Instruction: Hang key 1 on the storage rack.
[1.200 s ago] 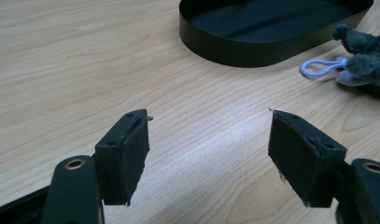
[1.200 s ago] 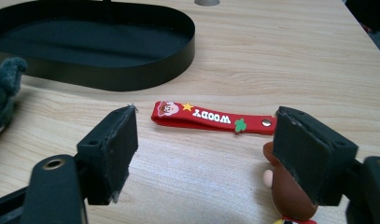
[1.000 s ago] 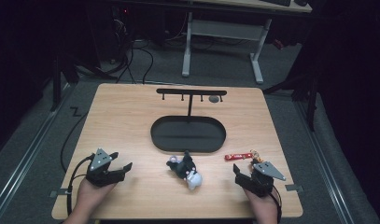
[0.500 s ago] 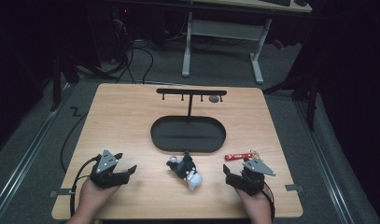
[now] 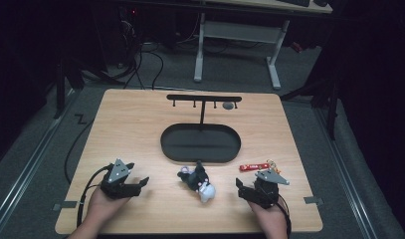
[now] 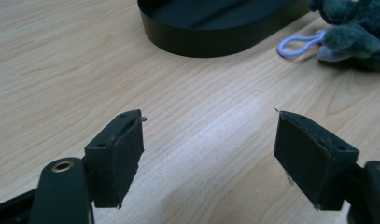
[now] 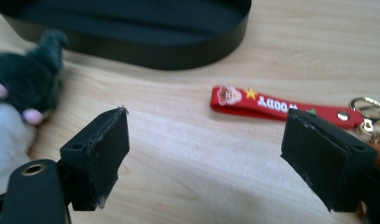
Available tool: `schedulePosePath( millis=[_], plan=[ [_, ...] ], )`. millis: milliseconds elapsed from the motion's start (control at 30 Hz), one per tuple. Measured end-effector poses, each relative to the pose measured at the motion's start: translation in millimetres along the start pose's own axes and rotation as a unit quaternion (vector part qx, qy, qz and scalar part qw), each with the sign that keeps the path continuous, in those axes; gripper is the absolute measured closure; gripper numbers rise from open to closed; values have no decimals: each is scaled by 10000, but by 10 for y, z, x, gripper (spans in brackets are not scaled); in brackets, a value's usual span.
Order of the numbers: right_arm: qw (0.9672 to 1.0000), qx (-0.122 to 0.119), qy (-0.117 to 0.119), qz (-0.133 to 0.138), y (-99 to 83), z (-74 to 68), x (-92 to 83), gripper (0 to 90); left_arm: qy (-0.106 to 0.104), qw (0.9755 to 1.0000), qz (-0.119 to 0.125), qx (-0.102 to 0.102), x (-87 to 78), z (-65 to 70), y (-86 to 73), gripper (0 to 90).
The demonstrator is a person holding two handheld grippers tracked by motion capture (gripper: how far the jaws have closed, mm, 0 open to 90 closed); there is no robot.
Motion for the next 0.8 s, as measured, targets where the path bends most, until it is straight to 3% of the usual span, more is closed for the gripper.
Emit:
schedulePosePath(
  millis=[167, 433, 800],
  plan=[
    [9999, -93, -31, -83, 46, -37, -6, 154, 18, 9998, 158, -78, -64, -1, 37, 240],
    [9987, -377, 39, -349, 101, -141, 14, 154, 32, 9998, 132, -108, -26, -16, 20, 238],
    [9958, -495, 116, -762, 100, -138, 14, 155, 17, 9997, 153, -162, -55, -11, 29, 240]
  ],
)
Point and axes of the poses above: each handheld gripper's, and its own axes: x roughly forward along the jaws, y roughly out of its top, z roughly to its right, the point moved 8 cm from there along x, roughly forward along the jaws, and after that the axes turned 4 degrees about y, right-handed, at the moved point
